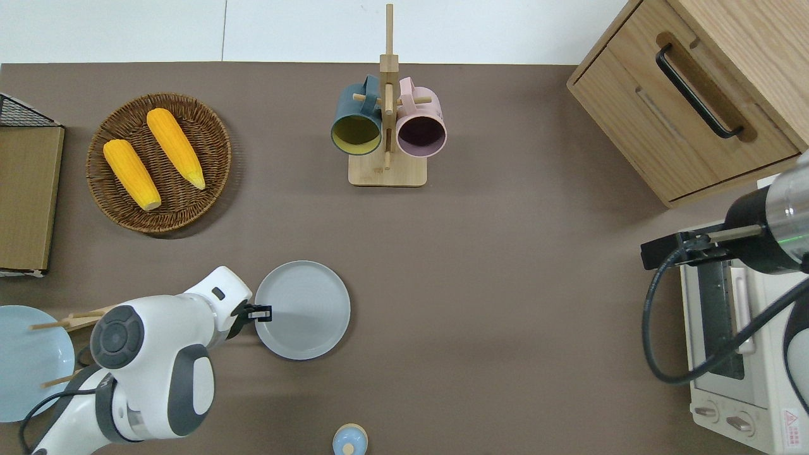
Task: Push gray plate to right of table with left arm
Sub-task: 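Push the gray plate with the left gripper across the table toward the toaster oven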
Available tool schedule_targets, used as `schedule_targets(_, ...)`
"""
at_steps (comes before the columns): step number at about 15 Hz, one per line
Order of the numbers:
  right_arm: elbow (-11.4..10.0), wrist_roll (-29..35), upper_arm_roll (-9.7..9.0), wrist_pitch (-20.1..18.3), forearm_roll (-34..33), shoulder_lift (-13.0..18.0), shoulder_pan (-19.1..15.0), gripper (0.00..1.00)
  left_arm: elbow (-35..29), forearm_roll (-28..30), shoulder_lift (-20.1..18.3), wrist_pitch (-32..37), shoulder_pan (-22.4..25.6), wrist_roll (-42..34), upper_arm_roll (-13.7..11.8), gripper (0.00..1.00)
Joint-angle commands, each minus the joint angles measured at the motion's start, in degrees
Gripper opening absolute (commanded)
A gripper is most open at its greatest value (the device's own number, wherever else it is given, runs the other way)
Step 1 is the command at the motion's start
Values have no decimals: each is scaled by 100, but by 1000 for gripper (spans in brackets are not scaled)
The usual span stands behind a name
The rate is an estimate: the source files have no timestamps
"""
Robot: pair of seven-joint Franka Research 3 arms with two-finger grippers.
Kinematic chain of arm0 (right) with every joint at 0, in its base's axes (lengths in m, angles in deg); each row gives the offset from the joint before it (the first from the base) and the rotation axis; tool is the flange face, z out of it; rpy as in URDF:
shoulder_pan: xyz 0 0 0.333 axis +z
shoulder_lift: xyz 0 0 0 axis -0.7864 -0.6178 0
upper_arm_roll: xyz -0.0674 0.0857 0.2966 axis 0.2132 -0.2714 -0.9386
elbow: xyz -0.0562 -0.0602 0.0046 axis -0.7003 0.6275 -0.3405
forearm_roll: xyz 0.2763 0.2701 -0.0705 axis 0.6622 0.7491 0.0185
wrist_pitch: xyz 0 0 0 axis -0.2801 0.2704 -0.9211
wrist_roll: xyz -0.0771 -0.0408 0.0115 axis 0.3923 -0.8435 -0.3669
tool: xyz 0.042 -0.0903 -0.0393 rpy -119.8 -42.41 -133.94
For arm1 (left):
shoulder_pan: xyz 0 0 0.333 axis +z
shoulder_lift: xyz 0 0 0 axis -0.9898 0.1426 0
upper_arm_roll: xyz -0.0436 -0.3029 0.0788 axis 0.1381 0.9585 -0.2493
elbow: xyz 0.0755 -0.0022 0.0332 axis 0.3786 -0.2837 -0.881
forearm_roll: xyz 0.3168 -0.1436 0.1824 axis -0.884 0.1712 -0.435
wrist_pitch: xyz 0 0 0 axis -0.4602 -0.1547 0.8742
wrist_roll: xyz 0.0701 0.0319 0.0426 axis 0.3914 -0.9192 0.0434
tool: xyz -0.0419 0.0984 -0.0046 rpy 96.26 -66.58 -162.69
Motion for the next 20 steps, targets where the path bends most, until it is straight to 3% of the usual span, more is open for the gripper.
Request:
schedule_targets(1,5,-6,-23,-69,46,43,-63,983,378,61,614,-278,-894,989,-22,0)
schedule_targets(5,5,-15,-32,-69,46,43,-63,983,774,-18,887,-278,-1572,1852,-31,0)
schedule_targets(10,5,-15,-32,-69,46,43,-63,983,959,-88,1027,-278,-2099,2370,-39,0)
schedule_targets(16,5,-6,-32,-69,55,43,-63,983,1818,-1440,1773,-270,-2680,4285,-31,0)
schedule_targets(20,-3,-15,-32,-69,46,43,-63,983,2355,-1723,2178,-261,-3040,4885,-31,0)
